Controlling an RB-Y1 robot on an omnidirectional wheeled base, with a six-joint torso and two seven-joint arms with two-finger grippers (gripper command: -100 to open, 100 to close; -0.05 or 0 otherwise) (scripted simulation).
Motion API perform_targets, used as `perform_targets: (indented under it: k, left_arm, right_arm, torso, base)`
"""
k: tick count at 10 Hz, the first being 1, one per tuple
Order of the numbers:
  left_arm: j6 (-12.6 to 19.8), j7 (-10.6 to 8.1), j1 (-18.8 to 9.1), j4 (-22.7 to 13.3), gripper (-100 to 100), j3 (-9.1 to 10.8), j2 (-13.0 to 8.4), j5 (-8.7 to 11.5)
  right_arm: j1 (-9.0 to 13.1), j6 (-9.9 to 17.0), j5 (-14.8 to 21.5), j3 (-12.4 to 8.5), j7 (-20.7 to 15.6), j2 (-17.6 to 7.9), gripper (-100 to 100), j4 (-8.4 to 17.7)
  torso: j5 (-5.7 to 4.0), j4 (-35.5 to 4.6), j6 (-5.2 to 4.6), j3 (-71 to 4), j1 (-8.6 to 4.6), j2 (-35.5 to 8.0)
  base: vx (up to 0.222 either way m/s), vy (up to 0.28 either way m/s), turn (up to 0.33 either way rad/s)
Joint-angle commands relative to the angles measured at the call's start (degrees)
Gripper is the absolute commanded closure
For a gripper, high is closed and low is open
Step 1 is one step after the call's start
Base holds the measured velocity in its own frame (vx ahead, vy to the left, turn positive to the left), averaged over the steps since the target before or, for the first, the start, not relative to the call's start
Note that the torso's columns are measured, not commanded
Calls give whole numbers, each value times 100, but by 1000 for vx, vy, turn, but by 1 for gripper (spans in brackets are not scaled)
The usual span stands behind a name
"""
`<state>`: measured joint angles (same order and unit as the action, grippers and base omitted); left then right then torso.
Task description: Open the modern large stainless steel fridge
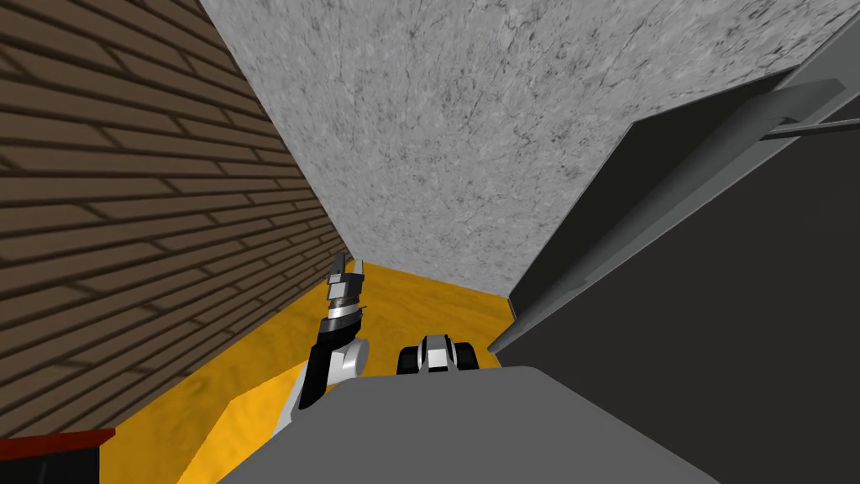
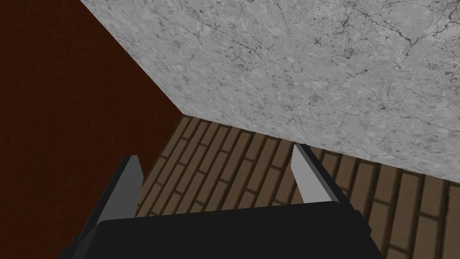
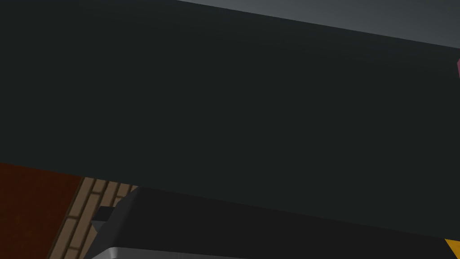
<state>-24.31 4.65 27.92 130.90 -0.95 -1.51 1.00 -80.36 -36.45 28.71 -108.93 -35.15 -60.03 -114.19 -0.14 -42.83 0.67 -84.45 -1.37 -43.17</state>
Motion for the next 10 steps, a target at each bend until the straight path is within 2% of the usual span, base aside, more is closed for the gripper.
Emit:
perform_targets:
  k: [1,2,3,5,6,7,8,9,10]
  left_arm:
    - [0,0,1,0,0,1,0,0]
    - [0,0,3,0,0,1,-1,0]
    - [0,0,0,0,0,0,0,0]
    - [0,0,1,0,0,1,-1,0]
    - [0,0,3,0,0,2,-1,0]
    - [0,0,1,0,0,1,0,0]
    - [0,0,0,0,0,0,-1,0]
    - [0,0,1,0,0,1,-1,0]
    - [0,0,0,0,0,0,0,0]
  right_arm:
    - [67,-31,-61,-11,-60,-209,100,351]
    - [159,-126,-131,260,-356,-485,100,504]
    - [159,-126,-131,260,-403,-605,100,670]
    - [159,-126,-131,260,-403,-631,100,891]
    - [251,-222,-201,530,-706,-907,100,1046]
    - [251,-222,-201,530,-746,-1019,100,1242]
    - [251,-222,-201,530,-746,-1054,100,1419]
    - [343,-317,-272,800,-1047,-1318,100,1594]
    - [343,-317,-272,800,-1090,-1472,100,1779]
  torso:
    - [9,-4,-33,-19,-21,16]
    - [26,-9,-51,-37,-33,20]
    - [1,0,-4,-15,-21,1]
    - [-14,0,-43,-10,-31,31]
    - [-3,-6,-64,-23,-43,34]
    - [-41,10,-18,10,-16,22]
    - [-54,17,-16,22,-8,34]
    - [-42,10,-51,4,-27,48]
    - [-69,28,-18,15,-6,57]
  base:
    - [-25,32,16]
    - [-139,81,142]
    - [-185,94,132]
    - [-51,47,44]
    - [-109,97,120]
    - [-167,98,153]
    - [-100,53,70]
    - [-138,103,186]
    - [-154,119,123]
